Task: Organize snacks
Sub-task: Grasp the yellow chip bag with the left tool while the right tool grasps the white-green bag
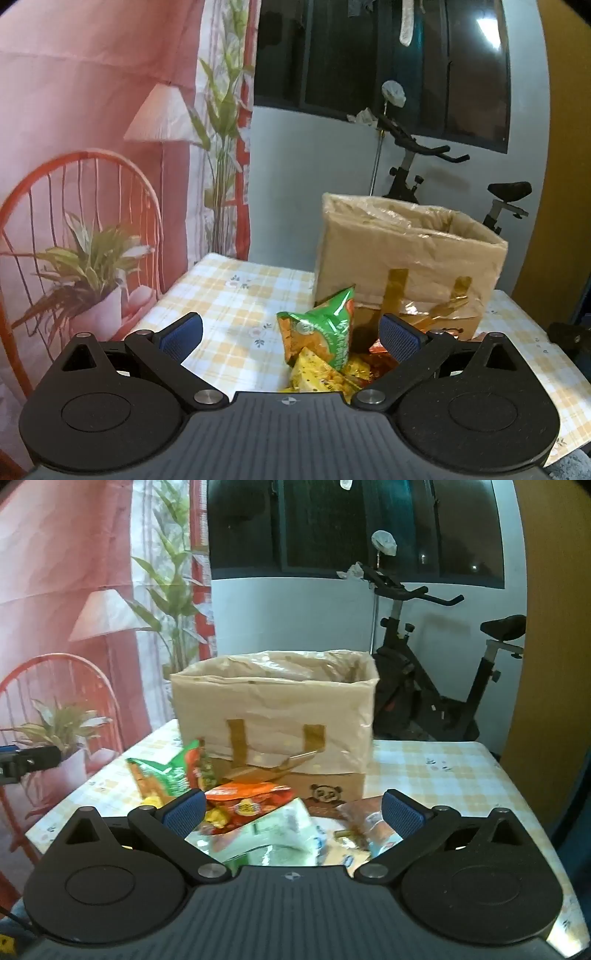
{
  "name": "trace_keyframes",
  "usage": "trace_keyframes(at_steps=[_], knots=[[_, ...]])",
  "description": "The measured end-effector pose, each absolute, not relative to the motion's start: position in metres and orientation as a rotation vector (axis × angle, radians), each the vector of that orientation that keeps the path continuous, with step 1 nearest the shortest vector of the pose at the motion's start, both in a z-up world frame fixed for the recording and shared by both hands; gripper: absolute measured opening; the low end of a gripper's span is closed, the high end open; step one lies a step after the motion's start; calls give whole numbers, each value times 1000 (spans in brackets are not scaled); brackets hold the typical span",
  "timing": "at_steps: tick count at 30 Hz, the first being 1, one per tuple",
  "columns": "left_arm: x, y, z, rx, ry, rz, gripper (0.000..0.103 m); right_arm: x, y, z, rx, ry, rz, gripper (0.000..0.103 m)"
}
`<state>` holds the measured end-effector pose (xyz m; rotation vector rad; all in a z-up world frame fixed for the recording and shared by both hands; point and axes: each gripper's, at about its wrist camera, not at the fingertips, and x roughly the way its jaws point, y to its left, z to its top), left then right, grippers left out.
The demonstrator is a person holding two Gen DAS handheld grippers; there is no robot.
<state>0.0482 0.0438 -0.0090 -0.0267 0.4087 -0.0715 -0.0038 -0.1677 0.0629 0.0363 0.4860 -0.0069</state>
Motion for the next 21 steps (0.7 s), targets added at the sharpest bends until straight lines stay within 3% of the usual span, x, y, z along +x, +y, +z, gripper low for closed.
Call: trace_keyframes(at_steps=[8,21], knots=[[72,46,-44,-21,498,-74,102,18,-190,31,70,503,30,103],[68,35,-75,17,518,-117,102,13,-172,-21,228,679,78,103]])
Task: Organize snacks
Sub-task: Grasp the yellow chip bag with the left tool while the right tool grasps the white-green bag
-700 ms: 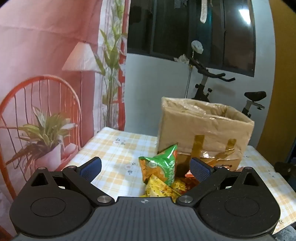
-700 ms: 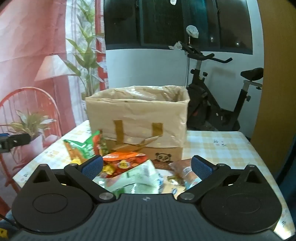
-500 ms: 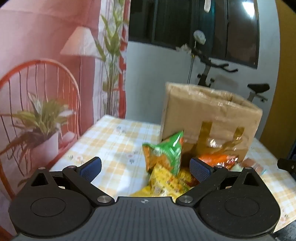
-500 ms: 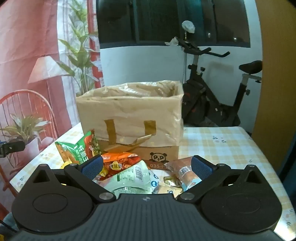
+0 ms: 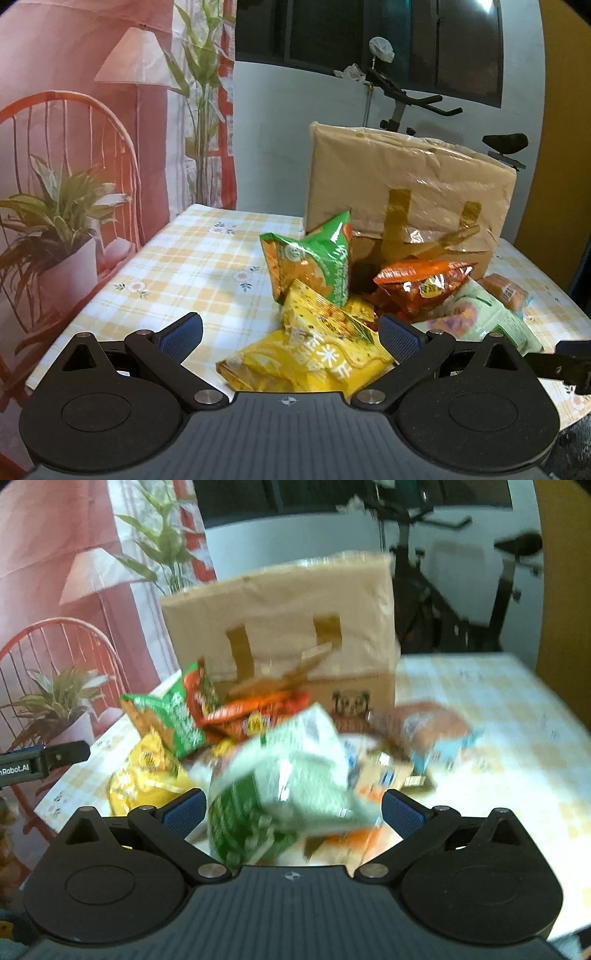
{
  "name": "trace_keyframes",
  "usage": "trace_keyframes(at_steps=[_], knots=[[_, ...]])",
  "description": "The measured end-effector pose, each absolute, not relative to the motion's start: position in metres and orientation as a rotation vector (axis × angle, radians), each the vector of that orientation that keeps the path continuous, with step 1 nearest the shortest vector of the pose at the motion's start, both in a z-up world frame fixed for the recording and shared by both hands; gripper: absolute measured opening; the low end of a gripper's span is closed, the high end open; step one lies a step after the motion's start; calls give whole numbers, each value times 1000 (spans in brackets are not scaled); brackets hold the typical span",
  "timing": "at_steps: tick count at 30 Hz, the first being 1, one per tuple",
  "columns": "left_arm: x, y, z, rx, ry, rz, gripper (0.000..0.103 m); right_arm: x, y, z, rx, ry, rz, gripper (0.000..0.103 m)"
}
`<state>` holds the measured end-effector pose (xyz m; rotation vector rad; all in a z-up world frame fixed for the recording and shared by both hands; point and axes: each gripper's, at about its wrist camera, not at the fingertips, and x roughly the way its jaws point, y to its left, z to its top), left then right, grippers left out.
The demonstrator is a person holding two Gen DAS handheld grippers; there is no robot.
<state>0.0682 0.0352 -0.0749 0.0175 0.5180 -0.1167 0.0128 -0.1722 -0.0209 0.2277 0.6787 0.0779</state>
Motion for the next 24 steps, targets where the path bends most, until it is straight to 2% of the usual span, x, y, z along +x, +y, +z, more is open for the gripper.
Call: trace_keyframes(at_steps=[10,24], knots=[[65,40,-86,-6,546,-109,102,33,-165,-43,318,771,139,103],[71,42,-98,-16,579,-116,102,83,-171,-52,411,676,27,103]])
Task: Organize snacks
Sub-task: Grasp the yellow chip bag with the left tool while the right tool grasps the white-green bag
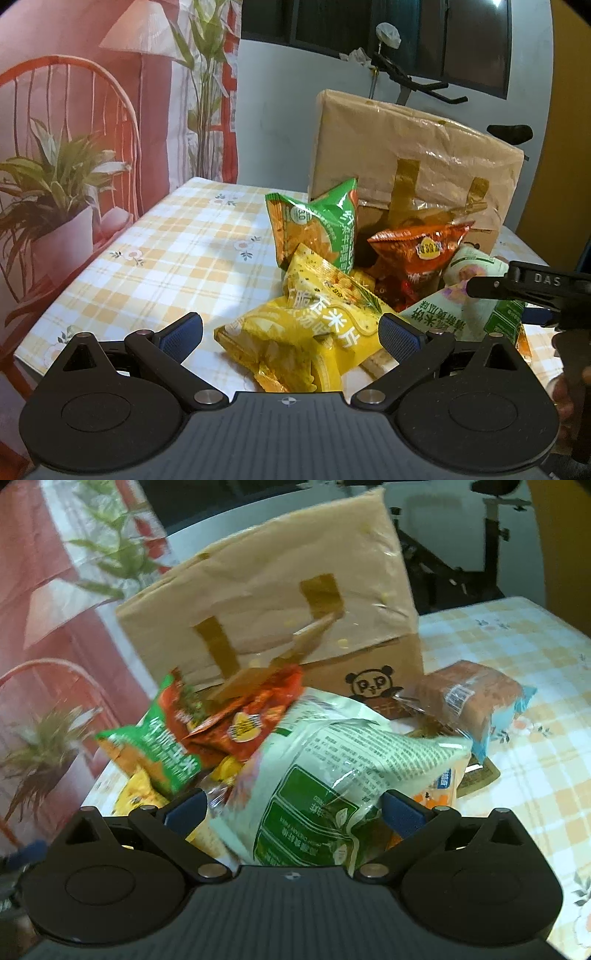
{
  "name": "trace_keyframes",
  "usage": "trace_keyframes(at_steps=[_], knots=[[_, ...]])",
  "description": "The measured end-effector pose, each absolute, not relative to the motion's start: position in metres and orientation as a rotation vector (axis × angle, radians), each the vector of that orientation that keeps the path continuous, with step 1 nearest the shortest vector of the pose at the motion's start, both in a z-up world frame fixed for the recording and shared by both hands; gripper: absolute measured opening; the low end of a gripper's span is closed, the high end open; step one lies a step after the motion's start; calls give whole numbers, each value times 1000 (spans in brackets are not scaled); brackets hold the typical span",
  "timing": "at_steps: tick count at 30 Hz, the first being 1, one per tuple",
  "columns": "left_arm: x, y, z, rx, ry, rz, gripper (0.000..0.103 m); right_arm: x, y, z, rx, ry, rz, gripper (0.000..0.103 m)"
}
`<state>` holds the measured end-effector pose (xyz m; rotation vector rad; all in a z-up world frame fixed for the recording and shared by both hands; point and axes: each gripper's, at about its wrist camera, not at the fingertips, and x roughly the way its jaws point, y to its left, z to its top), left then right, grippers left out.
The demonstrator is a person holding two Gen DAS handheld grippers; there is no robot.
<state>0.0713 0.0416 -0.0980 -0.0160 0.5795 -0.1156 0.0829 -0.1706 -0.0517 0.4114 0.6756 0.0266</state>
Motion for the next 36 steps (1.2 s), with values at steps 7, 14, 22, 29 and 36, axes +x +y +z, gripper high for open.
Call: trace_keyframes(at_steps=[7,14,22,29,36], knots=[[83,41,-105,-7,612,-126,102,90,-185,-71,492,624,-25,101],[103,37,-105,22,609,-177,102,75,-183,-67,412,623,10,76],[130,36,-121,149,657,-368,102,60,-187,-66,389,606,30,75],[130,28,-137,245,660,-428,102,59,-189,-67,394,605,41,75],[145,25,-144,273,663,-351,103,59,-191,-69,401,602,46,75]])
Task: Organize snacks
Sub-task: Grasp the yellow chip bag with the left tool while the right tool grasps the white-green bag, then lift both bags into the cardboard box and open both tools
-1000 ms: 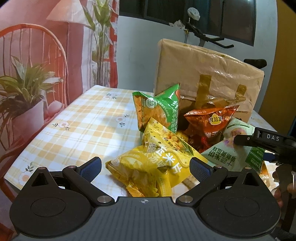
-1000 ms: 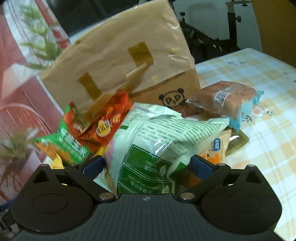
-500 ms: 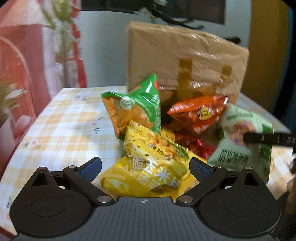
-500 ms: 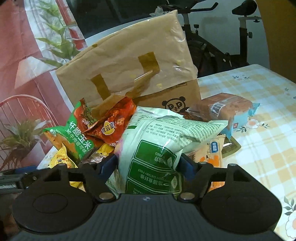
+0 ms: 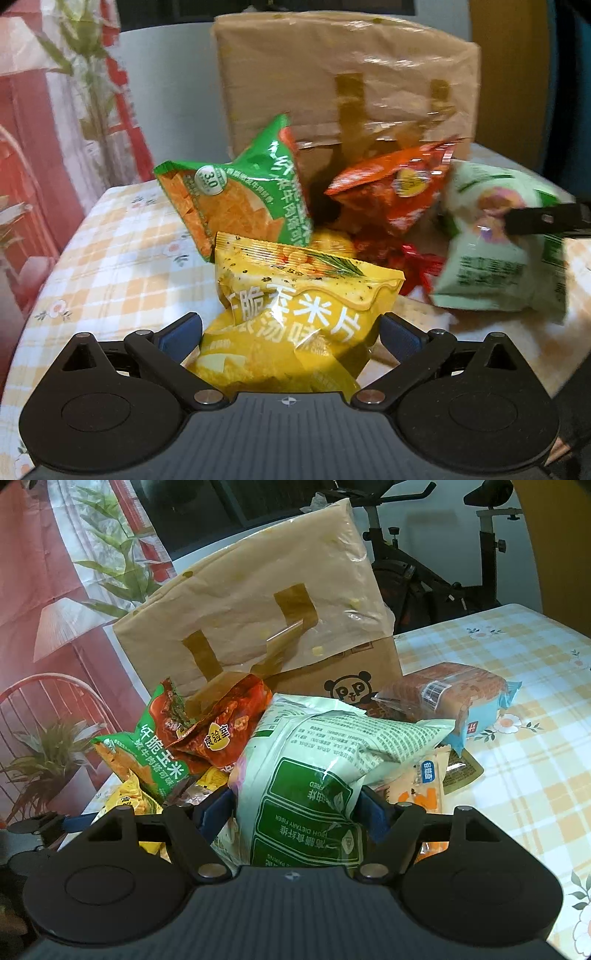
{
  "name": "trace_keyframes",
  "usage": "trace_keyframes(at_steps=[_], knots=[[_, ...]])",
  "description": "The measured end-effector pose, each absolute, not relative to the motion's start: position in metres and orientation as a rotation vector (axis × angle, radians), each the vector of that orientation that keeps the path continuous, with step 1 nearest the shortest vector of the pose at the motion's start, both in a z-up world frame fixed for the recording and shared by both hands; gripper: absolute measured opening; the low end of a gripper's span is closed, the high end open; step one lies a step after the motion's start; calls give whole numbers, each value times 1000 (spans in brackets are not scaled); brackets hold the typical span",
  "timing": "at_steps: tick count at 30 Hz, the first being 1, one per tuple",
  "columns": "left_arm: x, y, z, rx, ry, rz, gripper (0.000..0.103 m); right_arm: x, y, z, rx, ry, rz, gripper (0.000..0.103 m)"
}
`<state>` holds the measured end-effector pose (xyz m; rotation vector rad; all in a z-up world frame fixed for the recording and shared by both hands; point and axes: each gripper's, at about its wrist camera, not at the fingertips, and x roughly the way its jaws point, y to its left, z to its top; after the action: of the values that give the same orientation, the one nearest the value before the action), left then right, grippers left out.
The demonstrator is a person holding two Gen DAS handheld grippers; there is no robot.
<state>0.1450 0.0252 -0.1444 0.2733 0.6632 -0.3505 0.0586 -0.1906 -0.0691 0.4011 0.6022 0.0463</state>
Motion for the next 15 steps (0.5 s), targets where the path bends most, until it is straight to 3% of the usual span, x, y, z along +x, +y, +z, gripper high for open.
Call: trace_keyframes(at_steps=[7,10,15], knots=[[166,23,-162,326,790,-209,103,58,-190,-69,400,602,47,75],[161,28,-159,283,768,-208,93,58,-190,-69,400,600,46,75],[139,36,-139,162,707,-248,90,58,-190,-69,399,601,46,75]])
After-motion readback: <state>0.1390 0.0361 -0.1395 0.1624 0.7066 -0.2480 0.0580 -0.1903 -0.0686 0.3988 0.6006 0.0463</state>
